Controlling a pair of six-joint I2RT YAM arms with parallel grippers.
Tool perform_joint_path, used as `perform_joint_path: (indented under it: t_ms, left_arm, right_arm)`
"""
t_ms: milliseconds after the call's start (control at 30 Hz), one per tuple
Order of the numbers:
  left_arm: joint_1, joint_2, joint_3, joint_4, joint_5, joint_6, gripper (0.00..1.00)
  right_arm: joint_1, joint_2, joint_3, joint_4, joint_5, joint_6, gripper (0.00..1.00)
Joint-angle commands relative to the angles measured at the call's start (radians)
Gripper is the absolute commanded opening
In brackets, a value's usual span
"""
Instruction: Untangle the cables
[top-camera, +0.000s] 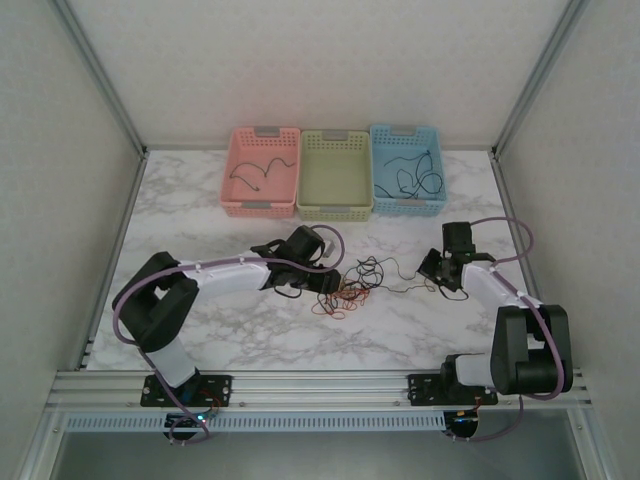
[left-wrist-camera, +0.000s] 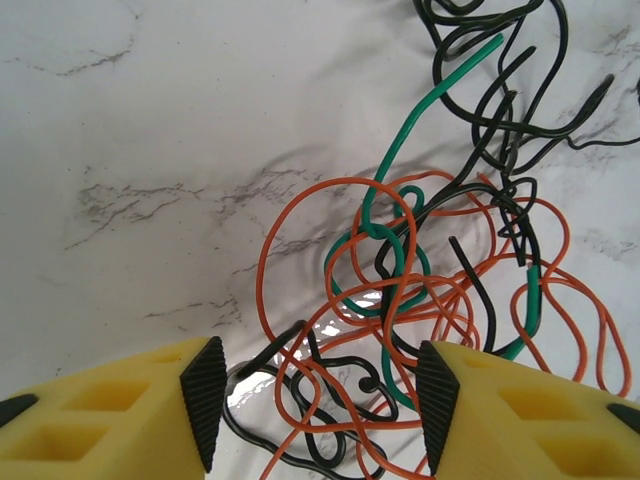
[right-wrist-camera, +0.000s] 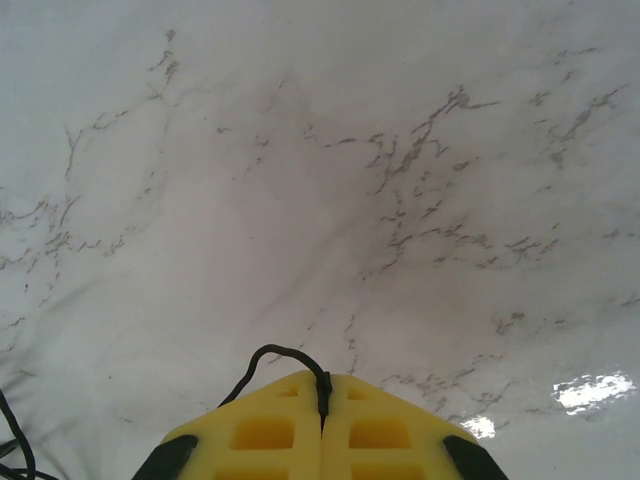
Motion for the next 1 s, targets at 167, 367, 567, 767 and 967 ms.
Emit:
perform_joint_path:
  t_ms: [167,367,567,767,967]
  left_arm:
    - [0.007,0.036,-0.013,0.009,0.014,0.025,0.46]
    - [0.008,0.025,-0.015,-0.004,0.010,0.025,0.27]
    - [0.016,0.018,-0.023,-0.007,0.006,0.025,0.12]
    - [0.027,-0.024,-0.028,-0.020,-0.015,0.002,0.00]
    - [0.052,-0.185,-0.070,-0.025,-0.055,-0.036,0.00]
  right_arm:
    - [0.006,0.019,-0.004,0.011,-0.024,-0.009,0.00]
    - [0.005,0.032,0.002,0.011,-0.029,-0.008,0.00]
    - [0.007,0.033,0.003,0.012,-0.033,-0.008,0.00]
    - [0.006,0.037,0.002,0.014,-0.031,-0.008,0.00]
    - [0.006,0.036,0.001,0.017,-0.031,-0.008,0.00]
